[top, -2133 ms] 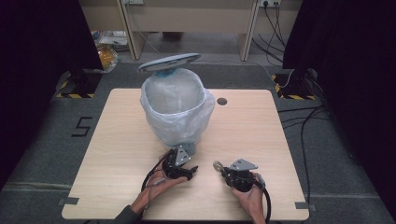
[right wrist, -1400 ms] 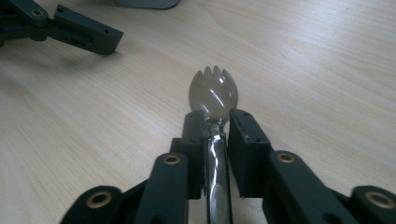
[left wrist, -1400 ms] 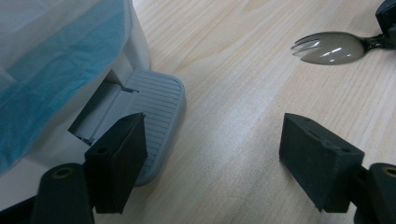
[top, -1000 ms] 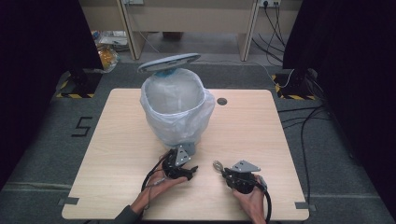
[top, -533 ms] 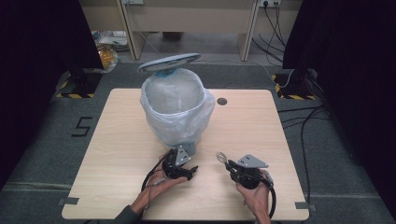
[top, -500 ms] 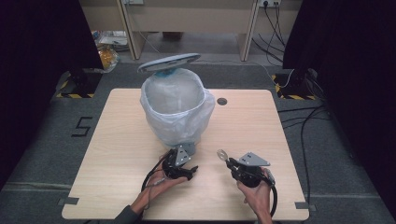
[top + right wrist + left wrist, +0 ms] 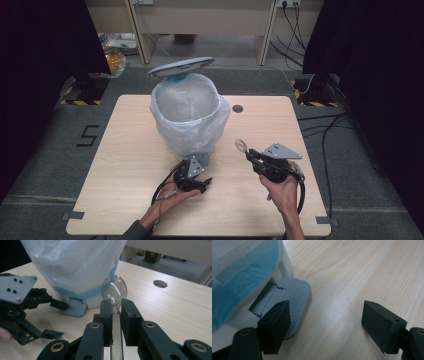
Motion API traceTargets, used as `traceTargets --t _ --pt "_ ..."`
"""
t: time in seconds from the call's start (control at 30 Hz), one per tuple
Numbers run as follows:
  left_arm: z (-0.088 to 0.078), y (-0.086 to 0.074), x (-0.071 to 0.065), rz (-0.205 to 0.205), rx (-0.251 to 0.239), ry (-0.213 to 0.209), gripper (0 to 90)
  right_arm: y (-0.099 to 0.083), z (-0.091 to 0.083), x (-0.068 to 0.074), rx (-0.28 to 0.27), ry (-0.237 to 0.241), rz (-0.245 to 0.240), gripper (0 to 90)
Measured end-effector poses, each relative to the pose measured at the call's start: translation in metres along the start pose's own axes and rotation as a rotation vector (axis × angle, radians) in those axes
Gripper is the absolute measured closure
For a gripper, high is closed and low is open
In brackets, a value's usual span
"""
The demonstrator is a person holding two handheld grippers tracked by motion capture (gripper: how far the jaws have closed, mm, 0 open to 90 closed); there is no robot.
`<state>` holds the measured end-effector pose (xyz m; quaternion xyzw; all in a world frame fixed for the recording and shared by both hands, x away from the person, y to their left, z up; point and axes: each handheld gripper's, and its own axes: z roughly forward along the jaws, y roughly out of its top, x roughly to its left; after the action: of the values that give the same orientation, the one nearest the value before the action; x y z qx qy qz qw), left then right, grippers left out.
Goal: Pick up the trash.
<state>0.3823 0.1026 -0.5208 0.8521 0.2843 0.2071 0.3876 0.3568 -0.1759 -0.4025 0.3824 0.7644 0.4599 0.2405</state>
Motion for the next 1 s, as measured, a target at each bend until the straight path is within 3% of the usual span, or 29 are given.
traceTargets --t 0.43,1.0 --pt "0.000 0.000 0.000 0.006 0.007 0.000 22.7 0.030 -0.008 -0.013 -0.027 -0.007 -0.017 79.7" --pt "0.000 0.000 0.000 0.001 0.003 0.000 22.7 0.050 -0.010 -0.010 -0.043 0.012 -0.034 79.7"
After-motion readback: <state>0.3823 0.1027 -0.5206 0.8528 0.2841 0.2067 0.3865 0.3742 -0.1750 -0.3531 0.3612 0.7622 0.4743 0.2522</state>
